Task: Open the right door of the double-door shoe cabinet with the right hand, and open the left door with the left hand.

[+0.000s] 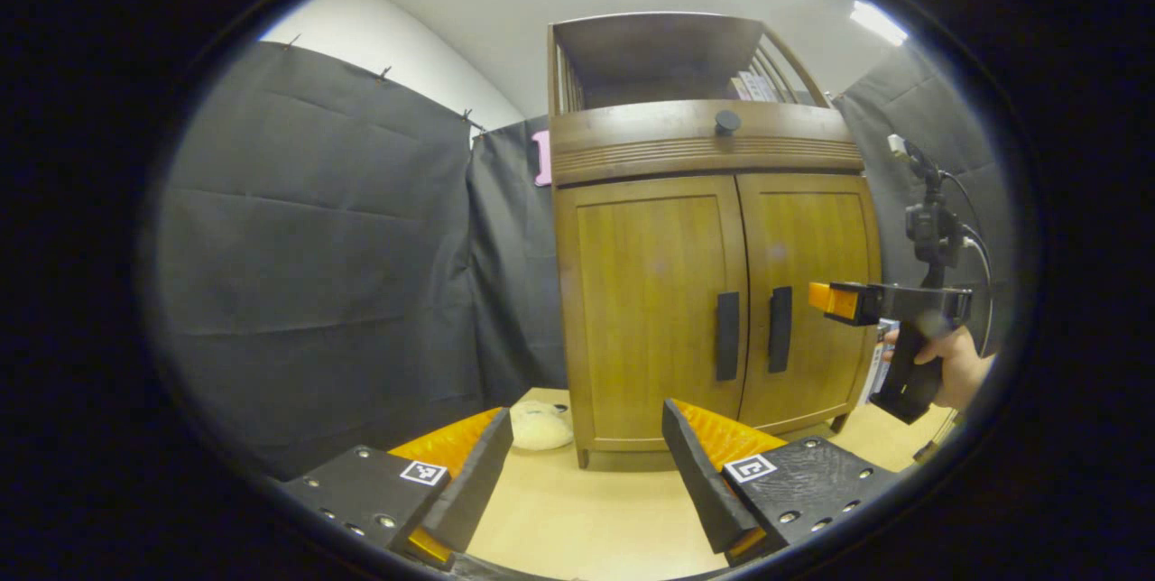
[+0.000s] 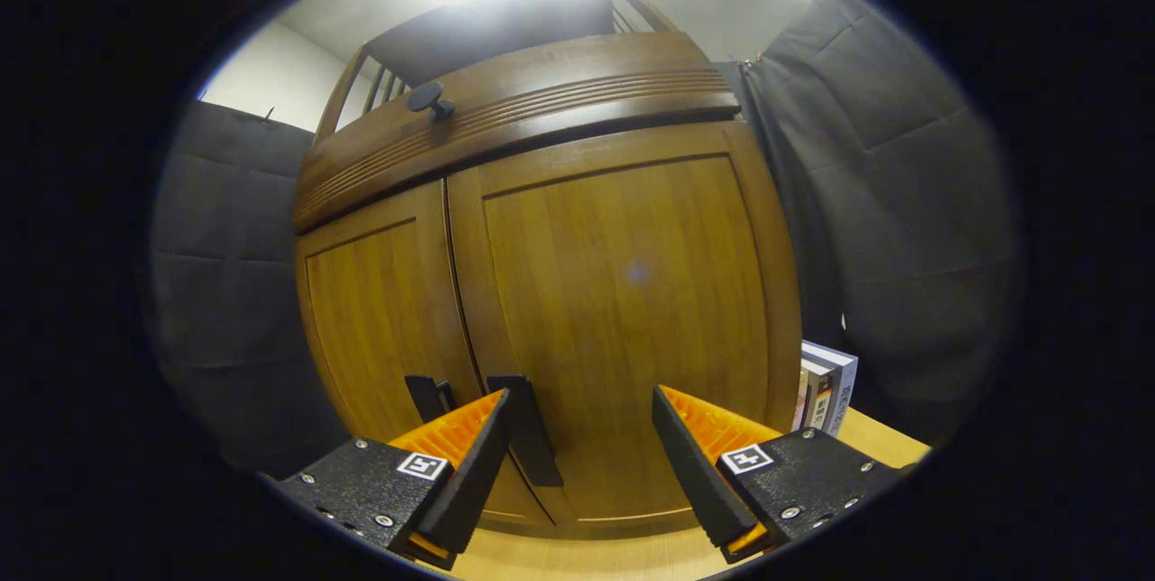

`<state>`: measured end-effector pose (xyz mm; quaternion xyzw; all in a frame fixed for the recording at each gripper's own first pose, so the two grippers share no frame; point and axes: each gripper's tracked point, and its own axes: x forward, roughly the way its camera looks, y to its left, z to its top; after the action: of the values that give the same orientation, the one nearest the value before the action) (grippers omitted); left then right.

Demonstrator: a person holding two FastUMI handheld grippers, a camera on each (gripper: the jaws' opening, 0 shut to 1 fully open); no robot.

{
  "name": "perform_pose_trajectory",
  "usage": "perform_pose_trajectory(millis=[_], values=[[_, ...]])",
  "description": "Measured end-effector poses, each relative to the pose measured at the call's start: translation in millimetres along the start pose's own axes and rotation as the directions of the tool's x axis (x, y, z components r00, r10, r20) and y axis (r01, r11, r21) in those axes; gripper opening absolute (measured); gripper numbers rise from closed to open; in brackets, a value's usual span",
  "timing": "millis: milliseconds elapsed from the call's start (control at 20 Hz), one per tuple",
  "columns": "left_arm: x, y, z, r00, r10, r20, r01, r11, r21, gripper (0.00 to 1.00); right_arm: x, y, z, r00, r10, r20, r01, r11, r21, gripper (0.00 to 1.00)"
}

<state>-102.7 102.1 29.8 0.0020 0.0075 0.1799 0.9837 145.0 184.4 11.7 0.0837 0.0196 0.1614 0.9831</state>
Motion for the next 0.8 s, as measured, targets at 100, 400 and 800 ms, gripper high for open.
perform_pose_trajectory(millis=[100,400,800], values=[[-5,7,6,1.000,0.022,-0.001,-0.022,1.000,0.002,0.88,10,9,-10,1.000,0.018,-0.013,-0.018,1.000,0.008,0.94],[-10,21,2,0.998,0.068,-0.013,-0.068,0.998,-0.002,0.88,43,32,-50,0.994,0.058,-0.097,-0.061,0.998,-0.030,0.87],[-13,23,-6,0.997,0.071,-0.032,-0.071,0.997,-0.013,1.00,67,54,-59,0.986,0.052,-0.161,-0.049,0.999,0.021,0.47]])
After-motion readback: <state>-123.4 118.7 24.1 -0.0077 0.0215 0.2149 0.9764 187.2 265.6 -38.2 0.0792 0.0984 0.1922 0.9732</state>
